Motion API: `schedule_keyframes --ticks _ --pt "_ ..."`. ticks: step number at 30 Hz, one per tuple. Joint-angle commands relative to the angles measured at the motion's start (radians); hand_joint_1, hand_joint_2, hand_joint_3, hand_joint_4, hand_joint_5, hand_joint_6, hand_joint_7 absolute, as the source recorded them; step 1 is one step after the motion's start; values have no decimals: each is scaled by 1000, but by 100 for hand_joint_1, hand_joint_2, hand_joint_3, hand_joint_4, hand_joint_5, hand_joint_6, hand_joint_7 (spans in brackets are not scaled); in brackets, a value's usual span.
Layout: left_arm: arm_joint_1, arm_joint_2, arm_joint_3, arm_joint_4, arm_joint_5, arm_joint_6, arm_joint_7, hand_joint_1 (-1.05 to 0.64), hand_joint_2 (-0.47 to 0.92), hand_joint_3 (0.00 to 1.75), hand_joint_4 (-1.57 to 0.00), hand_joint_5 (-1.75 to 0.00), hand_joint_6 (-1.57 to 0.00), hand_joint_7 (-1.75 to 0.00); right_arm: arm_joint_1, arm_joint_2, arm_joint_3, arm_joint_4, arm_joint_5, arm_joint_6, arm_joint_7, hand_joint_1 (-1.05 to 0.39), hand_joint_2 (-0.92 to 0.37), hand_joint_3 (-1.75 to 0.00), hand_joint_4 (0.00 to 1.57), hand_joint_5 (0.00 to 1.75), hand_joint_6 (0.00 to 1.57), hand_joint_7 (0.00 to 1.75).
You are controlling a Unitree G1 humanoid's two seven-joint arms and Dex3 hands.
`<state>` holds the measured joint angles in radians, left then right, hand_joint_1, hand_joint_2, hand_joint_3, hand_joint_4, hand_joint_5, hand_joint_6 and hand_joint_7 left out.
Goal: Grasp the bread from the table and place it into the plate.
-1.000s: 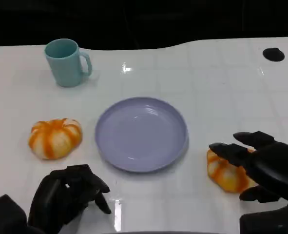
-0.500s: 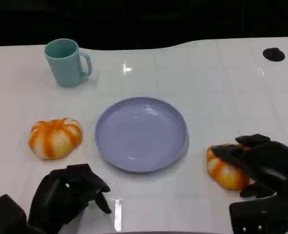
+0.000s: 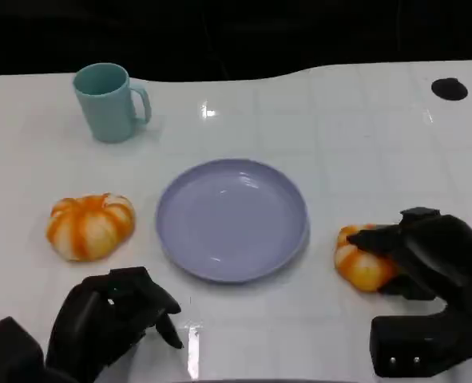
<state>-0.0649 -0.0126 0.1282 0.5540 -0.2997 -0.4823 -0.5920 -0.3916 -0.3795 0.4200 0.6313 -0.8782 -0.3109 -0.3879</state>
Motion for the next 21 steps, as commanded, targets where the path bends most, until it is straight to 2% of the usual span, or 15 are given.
schedule_keyframes --ticks 1,4,6,11,21 --pt "13 15 4 -10 -1 2 8 -95 92 7 -115 -120 -120 -76 -45 -4 20 90 -9 -30 -122 -6 -50 -86 88 174 80 157" --pt "16 13 3 -13 -1 3 10 -94 92 7 -115 -120 -119 -76 -65 7 21 131 -1 -44 -172 -9 -46 -102 86 175 76 164" --pt "16 13 4 -14 -3 6 10 -94 92 7 -115 -120 -119 -76 -78 12 26 156 -6 -53 -215 -9 -41 -110 88 175 78 159" --pt "18 13 3 -18 -6 6 4 -93 92 8 -114 -120 -119 -76 -112 24 45 209 -15 -66 -313 -9 -37 -118 94 175 83 156" --pt "18 14 4 -14 -1 2 10 -93 92 8 -113 -121 -118 -77 -139 28 36 211 30 -119 -355 -8 -32 -128 98 175 80 167"
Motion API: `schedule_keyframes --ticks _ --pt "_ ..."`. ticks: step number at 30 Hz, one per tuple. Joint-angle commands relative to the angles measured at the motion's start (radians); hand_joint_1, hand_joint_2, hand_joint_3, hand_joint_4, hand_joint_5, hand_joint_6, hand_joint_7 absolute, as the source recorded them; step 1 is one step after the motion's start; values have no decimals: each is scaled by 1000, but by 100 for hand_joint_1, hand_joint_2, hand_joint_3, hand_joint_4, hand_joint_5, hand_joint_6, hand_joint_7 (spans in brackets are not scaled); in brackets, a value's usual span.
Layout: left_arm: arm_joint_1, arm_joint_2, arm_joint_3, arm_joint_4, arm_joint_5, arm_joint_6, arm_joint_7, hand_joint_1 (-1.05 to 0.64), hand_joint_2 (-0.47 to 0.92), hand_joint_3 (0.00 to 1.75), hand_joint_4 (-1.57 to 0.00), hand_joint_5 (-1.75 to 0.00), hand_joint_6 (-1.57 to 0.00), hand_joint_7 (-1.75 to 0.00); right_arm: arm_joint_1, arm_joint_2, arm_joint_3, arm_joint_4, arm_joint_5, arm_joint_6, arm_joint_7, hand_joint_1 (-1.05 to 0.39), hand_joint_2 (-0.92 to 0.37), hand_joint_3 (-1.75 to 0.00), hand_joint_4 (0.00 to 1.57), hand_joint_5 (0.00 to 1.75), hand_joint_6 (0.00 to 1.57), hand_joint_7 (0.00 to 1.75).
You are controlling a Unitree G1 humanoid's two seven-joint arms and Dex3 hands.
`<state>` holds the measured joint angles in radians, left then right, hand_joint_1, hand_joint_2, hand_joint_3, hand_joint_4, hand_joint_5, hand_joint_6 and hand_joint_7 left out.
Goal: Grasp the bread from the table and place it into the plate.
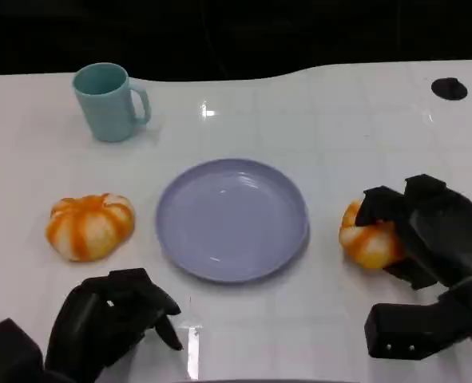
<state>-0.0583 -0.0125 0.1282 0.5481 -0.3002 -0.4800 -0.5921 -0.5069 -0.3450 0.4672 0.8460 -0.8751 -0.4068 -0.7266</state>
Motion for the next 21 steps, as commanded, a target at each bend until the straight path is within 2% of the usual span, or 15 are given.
schedule_keyframes --ticks 1,5,11,16,21 --pt "12 13 3 -10 0 1 10 -93 92 8 -113 -122 -118 -77 -26 -6 -13 -10 34 -32 -9 -8 -32 -128 98 175 79 167" --pt "15 14 2 -15 0 8 12 -93 92 8 -113 -122 -118 -78 -39 1 -14 -44 45 -49 -4 -10 -34 -121 96 175 71 174" --pt "17 10 -1 -15 5 7 17 -94 92 8 -113 -122 -118 -78 -93 41 -5 -69 80 -103 60 -13 -31 -121 95 175 69 175" --pt "20 11 -5 -18 4 6 14 -95 92 7 -113 -122 -118 -78 -149 115 -6 -17 124 -139 117 -15 -27 -129 97 175 72 175" --pt "21 13 -5 -19 4 1 15 -94 92 7 -113 -122 -118 -78 -196 168 1 30 131 -135 149 -15 -26 -142 98 175 74 175"
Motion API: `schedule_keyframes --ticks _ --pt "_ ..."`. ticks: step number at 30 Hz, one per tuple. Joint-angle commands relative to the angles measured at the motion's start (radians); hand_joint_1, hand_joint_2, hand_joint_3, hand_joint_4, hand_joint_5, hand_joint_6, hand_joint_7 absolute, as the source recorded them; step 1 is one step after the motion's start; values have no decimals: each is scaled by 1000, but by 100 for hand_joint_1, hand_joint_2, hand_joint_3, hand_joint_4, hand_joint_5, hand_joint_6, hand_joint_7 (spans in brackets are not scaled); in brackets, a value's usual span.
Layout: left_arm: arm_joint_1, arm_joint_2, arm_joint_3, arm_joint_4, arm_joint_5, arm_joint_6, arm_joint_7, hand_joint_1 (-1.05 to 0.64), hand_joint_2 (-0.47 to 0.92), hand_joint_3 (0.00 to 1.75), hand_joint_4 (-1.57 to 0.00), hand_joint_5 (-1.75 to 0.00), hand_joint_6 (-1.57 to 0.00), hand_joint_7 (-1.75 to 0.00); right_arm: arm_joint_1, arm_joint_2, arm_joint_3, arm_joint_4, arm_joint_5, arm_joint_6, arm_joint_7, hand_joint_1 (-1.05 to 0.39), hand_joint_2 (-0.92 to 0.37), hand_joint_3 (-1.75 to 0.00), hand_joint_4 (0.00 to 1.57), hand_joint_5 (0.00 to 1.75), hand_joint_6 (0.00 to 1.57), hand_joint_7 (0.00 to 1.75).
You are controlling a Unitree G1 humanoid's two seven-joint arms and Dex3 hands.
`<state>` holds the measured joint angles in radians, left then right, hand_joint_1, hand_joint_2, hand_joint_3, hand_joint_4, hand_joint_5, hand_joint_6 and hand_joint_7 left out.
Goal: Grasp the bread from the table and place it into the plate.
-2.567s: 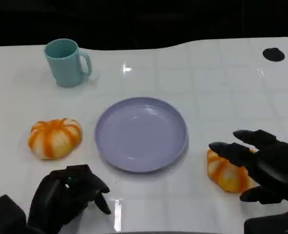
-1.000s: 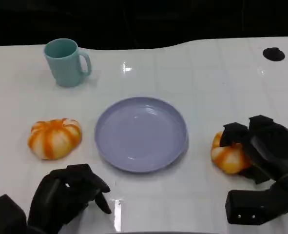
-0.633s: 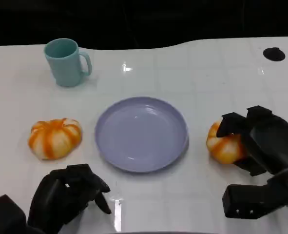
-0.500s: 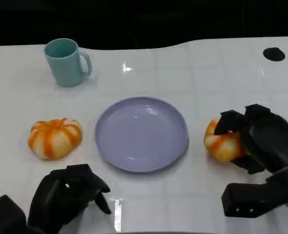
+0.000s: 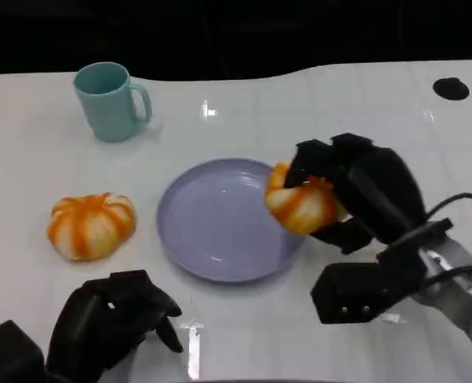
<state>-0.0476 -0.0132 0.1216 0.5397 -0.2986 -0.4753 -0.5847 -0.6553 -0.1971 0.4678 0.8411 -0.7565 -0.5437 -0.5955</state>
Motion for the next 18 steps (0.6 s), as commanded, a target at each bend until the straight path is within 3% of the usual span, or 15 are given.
schedule_keyframes --ticks 1,12,18 --pt "10 14 1 -10 2 -4 6 -95 92 8 -113 -122 -118 -78 -60 32 4 50 12 2 20 -15 -26 -143 98 175 74 175" --pt "22 11 -3 -23 1 -1 8 -94 92 8 -114 -121 -118 -77 -173 147 65 221 -12 36 29 -18 -27 -134 96 175 73 174" --pt "29 11 -5 -30 1 -3 10 -94 92 8 -114 -120 -118 -77 -210 194 69 308 13 53 74 -17 -30 -127 93 175 72 173"
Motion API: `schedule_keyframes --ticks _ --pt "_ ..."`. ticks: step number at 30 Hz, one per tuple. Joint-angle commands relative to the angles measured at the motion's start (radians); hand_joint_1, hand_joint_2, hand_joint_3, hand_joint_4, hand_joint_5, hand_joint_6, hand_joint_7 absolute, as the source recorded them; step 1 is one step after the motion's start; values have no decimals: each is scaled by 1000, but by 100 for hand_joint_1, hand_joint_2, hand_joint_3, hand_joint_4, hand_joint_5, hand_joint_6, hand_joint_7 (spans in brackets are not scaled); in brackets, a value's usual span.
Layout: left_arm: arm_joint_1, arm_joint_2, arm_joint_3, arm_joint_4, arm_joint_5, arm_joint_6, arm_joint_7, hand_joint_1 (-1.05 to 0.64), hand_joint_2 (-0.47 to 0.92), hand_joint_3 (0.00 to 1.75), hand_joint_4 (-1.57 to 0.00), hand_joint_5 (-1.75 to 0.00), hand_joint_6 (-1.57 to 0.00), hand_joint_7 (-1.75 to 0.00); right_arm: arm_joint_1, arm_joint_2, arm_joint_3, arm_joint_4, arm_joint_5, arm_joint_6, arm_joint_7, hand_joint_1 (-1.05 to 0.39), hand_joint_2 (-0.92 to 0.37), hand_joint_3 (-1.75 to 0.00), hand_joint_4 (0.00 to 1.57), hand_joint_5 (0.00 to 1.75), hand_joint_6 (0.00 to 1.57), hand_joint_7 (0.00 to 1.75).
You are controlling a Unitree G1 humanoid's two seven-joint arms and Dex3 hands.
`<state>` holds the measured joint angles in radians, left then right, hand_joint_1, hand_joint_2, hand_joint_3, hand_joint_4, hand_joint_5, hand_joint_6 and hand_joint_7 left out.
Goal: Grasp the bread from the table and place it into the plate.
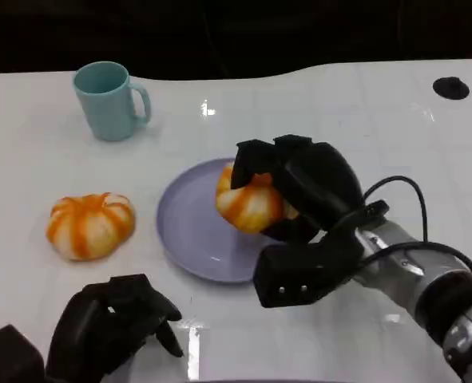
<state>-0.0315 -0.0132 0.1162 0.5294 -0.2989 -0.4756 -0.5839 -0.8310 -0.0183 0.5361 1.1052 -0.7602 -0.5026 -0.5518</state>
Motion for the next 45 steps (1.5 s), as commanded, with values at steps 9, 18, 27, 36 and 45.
schedule_keyframes --ticks 9,18,27,36,45 --pt "18 8 -4 -31 -4 4 9 -94 92 7 -114 -119 -119 -75 -82 26 21 72 26 94 254 -33 -77 -38 56 78 71 33" --pt "19 8 -5 -37 2 7 19 -95 92 7 -115 -118 -120 -73 -95 8 62 21 7 166 435 -68 -92 -24 20 9 33 0" --pt "20 10 -7 -37 0 3 14 -94 92 8 -115 -117 -120 -72 -51 -30 39 -77 36 144 445 -75 -92 -31 17 8 22 0" --pt "21 9 -6 -45 -4 17 20 -94 92 8 -115 -118 -120 -72 85 -135 -16 -329 113 82 515 -73 -92 -30 19 10 24 1" --pt "17 11 -4 -34 -1 3 13 -94 92 8 -114 -118 -120 -71 293 -259 -88 -662 168 67 591 -59 -92 -15 25 17 32 4"
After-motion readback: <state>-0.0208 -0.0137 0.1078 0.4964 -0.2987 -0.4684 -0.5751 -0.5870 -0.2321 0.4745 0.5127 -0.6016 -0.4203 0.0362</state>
